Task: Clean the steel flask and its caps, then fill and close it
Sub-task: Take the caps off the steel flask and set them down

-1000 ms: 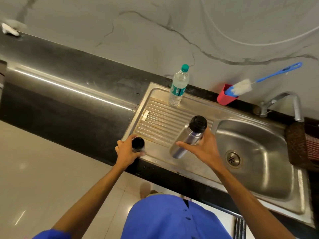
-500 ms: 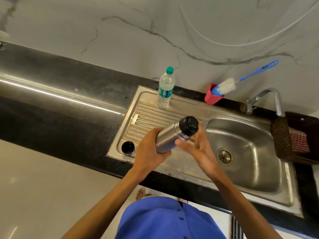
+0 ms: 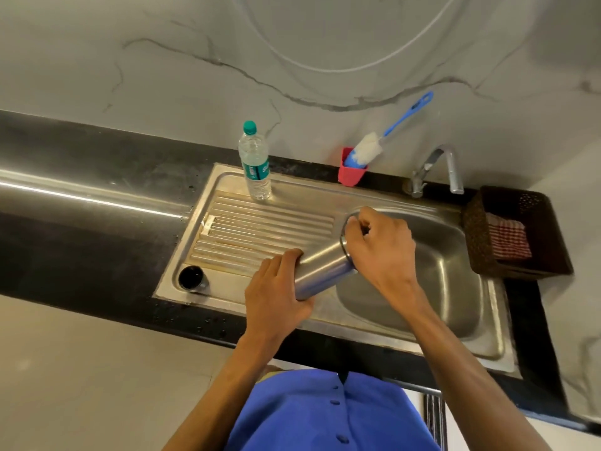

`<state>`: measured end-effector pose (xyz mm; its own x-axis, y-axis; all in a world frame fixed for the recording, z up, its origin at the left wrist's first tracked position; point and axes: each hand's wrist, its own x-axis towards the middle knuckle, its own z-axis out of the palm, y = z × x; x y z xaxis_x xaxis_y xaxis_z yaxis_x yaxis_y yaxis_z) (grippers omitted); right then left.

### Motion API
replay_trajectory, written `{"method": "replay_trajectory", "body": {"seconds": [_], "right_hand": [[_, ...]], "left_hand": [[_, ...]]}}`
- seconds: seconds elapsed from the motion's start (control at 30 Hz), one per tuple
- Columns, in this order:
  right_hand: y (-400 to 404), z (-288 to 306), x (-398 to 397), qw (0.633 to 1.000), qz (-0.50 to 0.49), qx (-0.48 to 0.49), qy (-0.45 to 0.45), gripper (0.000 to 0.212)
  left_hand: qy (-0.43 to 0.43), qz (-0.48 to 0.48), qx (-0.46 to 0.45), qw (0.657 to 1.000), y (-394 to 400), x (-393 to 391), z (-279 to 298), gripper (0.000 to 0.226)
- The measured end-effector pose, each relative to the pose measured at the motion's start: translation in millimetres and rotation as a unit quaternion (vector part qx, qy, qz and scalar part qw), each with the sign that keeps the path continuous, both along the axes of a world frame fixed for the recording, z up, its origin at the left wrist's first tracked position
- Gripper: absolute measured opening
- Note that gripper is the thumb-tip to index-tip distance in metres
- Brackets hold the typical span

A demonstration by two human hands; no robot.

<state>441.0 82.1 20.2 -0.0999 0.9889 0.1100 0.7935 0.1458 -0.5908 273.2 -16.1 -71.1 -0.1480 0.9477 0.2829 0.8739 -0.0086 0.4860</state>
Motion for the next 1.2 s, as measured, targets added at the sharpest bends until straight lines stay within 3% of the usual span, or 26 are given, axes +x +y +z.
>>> {"method": "replay_trajectory", "body": {"seconds": [0.13,0.27,0.33,0.4,0.47,0.57,0.8,0.87,0.93,1.03,1.1,1.2], "right_hand": [[2,-11,36,0.995,0.053,0.061,0.056,0.03],[11,-1,58,0.954,0.217,0.201,0.048,0.026],[17,5,68,0.928,0.291,0.23,0.008,0.028],[20,13,73,0.944,0.278,0.17,-0.056,0.036],[22,25,75,0.973,0.196,0.06,-0.109,0.059],[30,34,82,0.974,0.199,-0.102,-0.019,0.056],[39,33,93,0.916,0.374,-0.113,0.091,0.036],[44,33,95,0.887,0.428,-0.105,0.136,0.041],[48,34,95,0.875,0.453,-0.123,0.12,0.055],[48,38,85,0.898,0.377,-0.216,0.073,0.062],[47,41,75,0.922,0.336,-0.189,0.046,0.056],[48,42,63,0.921,0.35,-0.166,0.042,0.048]], "left_hand": [[0.033,-0.047,-0.013,0.998,14,8,9,0.082],[-0.105,-0.099,-0.091,0.985,16,30,14,0.076],[-0.13,-0.089,-0.092,0.983,14,40,13,0.075],[-0.112,-0.062,-0.071,0.989,16,42,14,0.076],[-0.095,-0.034,-0.056,0.993,19,42,15,0.078],[-0.066,-0.013,-0.05,0.996,18,43,14,0.08],[-0.019,0.005,-0.011,1.0,12,30,20,0.079],[-0.044,0.009,-0.016,0.999,10,27,19,0.079],[-0.042,0.016,-0.016,0.999,8,24,17,0.08],[-0.023,0.026,-0.017,0.999,5,17,15,0.08],[-0.014,0.02,-0.014,1.0,2,14,14,0.077],[-0.017,0.01,-0.013,1.0,-5,5,11,0.076]]}}
